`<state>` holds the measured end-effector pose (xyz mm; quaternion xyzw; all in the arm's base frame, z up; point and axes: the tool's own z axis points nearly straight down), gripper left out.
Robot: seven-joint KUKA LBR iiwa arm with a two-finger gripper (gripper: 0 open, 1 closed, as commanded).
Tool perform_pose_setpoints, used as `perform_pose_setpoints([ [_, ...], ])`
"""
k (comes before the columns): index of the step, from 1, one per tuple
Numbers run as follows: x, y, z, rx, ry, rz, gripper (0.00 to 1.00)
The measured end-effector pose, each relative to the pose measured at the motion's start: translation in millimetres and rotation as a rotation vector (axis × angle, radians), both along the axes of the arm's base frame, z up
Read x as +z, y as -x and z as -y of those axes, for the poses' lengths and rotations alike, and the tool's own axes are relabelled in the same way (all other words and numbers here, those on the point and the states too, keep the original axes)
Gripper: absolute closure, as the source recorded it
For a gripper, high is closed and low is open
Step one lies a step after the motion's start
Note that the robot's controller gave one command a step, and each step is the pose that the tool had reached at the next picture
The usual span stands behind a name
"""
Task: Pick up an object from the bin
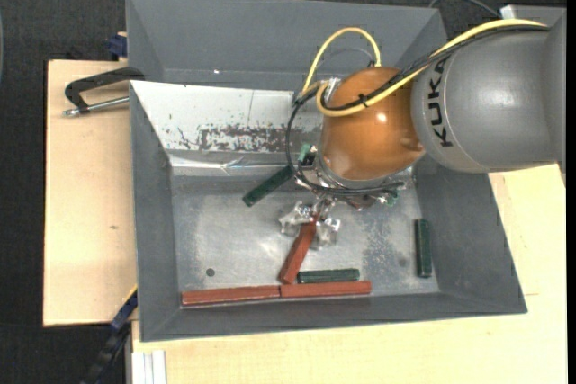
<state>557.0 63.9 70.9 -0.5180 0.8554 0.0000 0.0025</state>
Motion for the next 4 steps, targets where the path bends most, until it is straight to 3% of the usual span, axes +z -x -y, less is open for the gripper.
perform_pose_setpoints([
  [2, 4, 1.3, 0, 0.0, 0.0, -0.005, 1.0],
  [4, 29, 0.2, -1, -0.001, -0.001, 0.0, 1.0],
])
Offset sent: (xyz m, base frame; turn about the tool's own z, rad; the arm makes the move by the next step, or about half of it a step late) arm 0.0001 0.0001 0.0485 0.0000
